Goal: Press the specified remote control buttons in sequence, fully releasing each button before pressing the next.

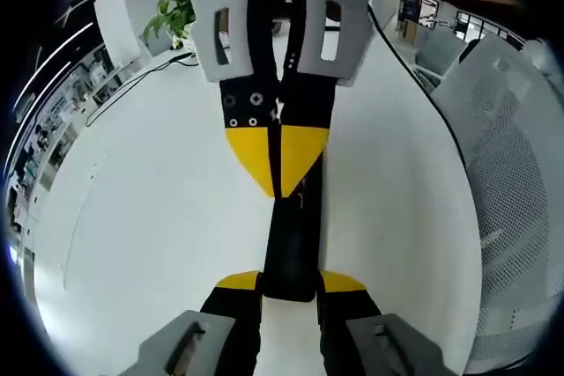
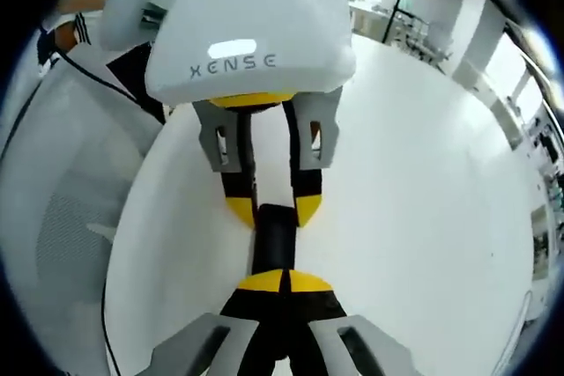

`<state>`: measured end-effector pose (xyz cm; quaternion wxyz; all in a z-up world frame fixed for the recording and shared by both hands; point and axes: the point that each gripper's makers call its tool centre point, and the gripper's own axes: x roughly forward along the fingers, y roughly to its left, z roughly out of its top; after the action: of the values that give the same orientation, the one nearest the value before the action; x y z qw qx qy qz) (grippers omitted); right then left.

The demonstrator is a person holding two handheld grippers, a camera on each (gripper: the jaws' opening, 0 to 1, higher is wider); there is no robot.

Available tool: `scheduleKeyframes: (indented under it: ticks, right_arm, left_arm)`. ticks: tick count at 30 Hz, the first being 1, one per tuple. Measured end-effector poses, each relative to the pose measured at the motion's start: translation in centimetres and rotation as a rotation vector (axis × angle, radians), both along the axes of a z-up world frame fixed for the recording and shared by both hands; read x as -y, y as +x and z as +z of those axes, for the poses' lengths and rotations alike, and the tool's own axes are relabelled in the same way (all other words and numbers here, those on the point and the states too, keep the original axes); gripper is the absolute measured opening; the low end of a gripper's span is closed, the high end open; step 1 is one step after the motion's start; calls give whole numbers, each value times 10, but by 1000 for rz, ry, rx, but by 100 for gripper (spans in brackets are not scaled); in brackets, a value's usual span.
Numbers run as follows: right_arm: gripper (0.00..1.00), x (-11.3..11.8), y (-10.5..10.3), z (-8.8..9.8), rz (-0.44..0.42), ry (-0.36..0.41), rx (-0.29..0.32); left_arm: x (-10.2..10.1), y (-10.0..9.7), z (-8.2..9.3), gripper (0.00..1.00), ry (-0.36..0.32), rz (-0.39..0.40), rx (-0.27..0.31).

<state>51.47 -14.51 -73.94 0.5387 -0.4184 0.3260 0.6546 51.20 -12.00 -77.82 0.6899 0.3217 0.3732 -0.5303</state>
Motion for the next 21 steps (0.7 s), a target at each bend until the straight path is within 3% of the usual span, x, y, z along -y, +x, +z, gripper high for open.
scheduleKeyframes:
  ticks: [21]
  right_arm:
    - [0,0,3,35,25,60,79]
  left_arm:
    - [1,-1,2,23,11,-3,6]
